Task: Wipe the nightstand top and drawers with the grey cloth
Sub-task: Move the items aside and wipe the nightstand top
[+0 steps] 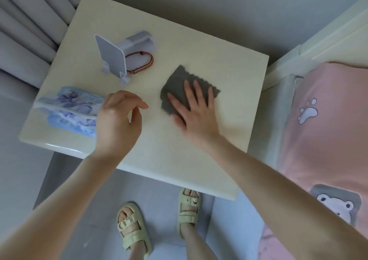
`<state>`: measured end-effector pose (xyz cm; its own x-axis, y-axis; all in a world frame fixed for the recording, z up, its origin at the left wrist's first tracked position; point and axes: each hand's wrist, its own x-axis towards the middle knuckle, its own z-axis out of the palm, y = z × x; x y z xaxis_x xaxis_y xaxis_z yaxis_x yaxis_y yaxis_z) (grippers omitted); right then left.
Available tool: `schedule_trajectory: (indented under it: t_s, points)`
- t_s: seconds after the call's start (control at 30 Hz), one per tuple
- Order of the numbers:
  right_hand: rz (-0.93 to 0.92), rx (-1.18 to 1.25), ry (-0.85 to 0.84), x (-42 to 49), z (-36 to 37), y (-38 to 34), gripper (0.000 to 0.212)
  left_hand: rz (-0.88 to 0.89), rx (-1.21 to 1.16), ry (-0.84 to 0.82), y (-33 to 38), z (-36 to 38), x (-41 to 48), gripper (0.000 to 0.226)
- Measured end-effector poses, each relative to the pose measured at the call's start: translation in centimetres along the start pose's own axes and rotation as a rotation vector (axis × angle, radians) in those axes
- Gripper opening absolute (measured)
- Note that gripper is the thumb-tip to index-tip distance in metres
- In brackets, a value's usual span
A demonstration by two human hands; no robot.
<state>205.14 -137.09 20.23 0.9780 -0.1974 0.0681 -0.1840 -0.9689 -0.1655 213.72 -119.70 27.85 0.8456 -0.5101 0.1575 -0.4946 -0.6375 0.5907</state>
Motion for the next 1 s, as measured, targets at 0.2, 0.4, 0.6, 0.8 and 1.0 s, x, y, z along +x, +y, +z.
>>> schedule_trajectory:
  t_s: [0.2,0.4,0.6,0.8,1.0]
  points:
    - [-0.606,-0.014,-0.317,-14.1,-1.8,-2.3,0.040,-0.044,-0.051,-0.009,0.3,-0.8,-0.4,0.025]
    - [-0.044,-0.107,-0.088,1.6,-1.7,8.4,0.048,-0.110,-0.097,0.200,-0.7,-1.6,2.7,0.020]
    - [0.152,-0.063,-0.020,7.8,0.7,1.5,0.049,-0.298,-0.166,0.085,-1.0,-1.4,7.4,0.094]
    - [-0.398,0.056,-0.230,-7.7,-2.3,0.3,0.043,-0.347,-0.119,0.091,-1.2,-0.7,8.9,0.075]
    - [0.018,-0.117,-0.107,2.1,-2.8,13.8,0.050,-0.289,-0.195,0.017,3.8,3.0,8.8,0.069]
